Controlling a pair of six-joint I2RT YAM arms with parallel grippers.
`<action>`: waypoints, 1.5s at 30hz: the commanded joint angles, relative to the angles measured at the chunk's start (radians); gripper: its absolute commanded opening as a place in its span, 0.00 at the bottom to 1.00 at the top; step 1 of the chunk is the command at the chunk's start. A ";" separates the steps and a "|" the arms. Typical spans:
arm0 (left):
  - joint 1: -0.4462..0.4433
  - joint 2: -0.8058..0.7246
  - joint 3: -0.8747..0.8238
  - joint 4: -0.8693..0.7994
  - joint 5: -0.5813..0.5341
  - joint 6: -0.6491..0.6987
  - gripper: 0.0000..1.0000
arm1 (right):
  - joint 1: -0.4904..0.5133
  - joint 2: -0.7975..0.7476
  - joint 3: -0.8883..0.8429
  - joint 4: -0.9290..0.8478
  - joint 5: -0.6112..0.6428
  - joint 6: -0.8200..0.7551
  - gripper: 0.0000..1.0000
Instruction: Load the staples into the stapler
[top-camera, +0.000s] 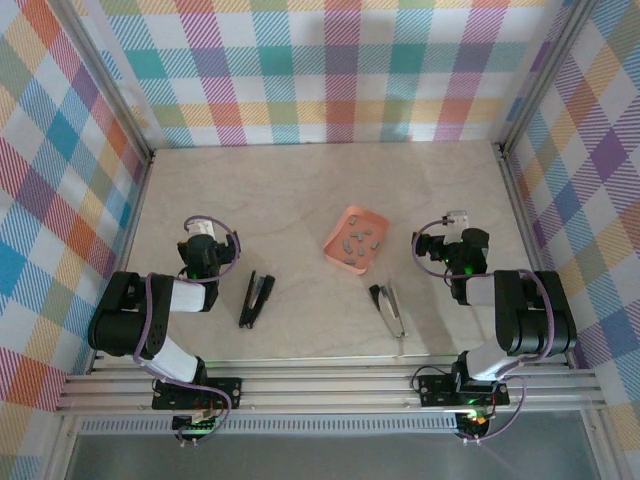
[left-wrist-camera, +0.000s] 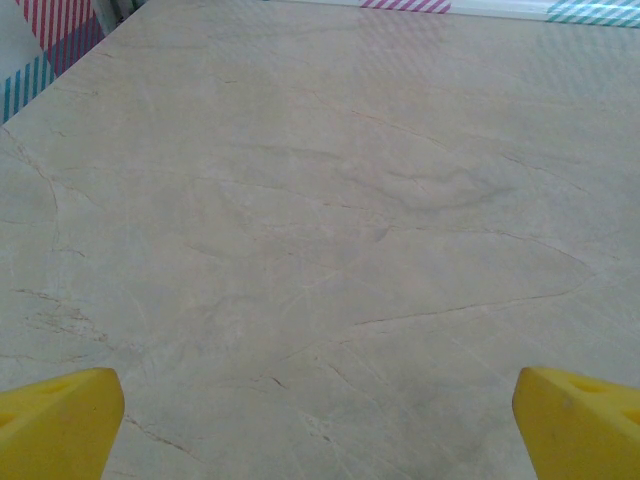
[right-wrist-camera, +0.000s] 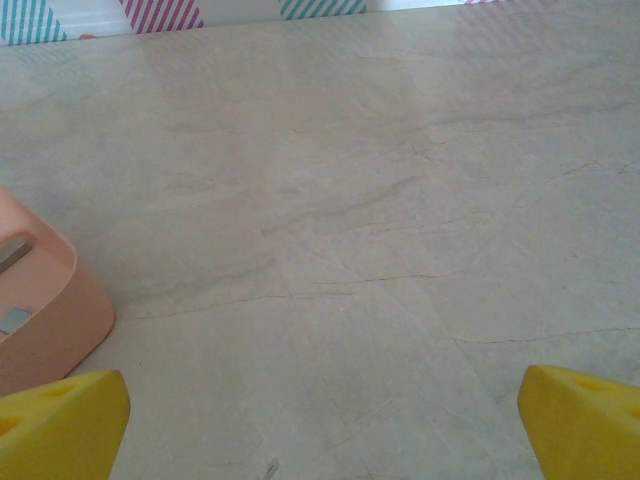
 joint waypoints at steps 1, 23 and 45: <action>-0.002 -0.003 0.010 -0.004 -0.001 -0.005 1.00 | 0.006 -0.007 0.012 0.006 0.000 0.005 0.99; -0.001 -0.003 0.010 -0.005 -0.001 -0.006 1.00 | 0.007 -0.051 0.064 -0.129 0.022 0.013 0.99; -0.280 -0.350 0.622 -1.629 0.118 -0.257 0.76 | 0.308 -0.397 0.414 -1.338 -0.108 0.301 0.99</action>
